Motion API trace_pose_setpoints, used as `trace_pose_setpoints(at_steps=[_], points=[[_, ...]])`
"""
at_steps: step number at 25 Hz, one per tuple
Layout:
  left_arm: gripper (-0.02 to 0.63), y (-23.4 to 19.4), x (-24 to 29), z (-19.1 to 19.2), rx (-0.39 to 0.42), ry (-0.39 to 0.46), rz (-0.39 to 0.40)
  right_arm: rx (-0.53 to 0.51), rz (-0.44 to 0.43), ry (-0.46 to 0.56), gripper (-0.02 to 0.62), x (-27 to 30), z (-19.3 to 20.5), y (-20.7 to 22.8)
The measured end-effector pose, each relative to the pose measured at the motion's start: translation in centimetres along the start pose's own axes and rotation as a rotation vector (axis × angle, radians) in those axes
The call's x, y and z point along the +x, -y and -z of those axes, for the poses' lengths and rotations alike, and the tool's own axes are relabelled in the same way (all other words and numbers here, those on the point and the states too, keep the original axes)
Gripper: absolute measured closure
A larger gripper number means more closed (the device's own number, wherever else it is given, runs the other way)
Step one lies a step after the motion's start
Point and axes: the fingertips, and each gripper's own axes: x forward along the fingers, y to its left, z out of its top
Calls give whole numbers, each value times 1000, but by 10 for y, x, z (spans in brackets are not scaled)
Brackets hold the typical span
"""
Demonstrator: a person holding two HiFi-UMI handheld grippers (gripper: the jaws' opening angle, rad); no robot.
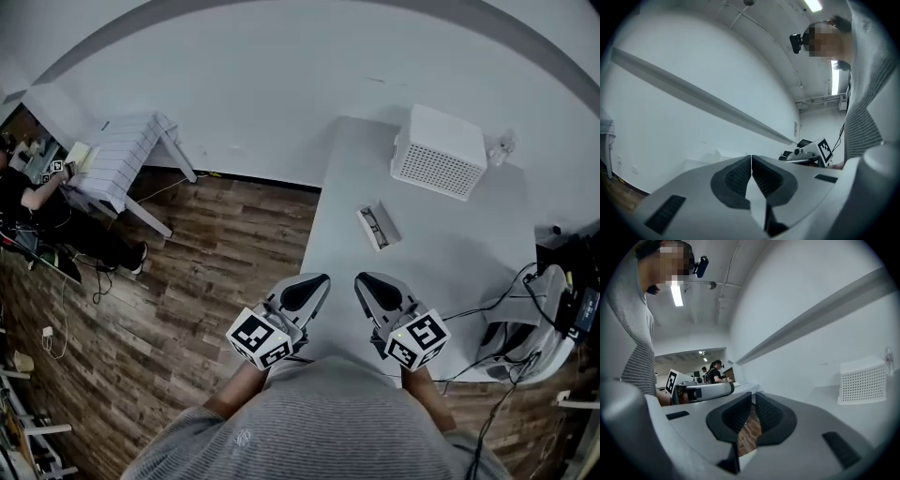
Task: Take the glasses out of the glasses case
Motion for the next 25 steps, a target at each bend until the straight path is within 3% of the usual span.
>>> trace_pose_setpoints(at_steps=[12, 25], points=[[592, -29, 29, 2, -7, -67, 121, 6, 101, 14, 577, 22, -8, 18], [592, -28, 43, 14, -5, -99, 140, -9, 167, -27, 574, 24, 14, 70]])
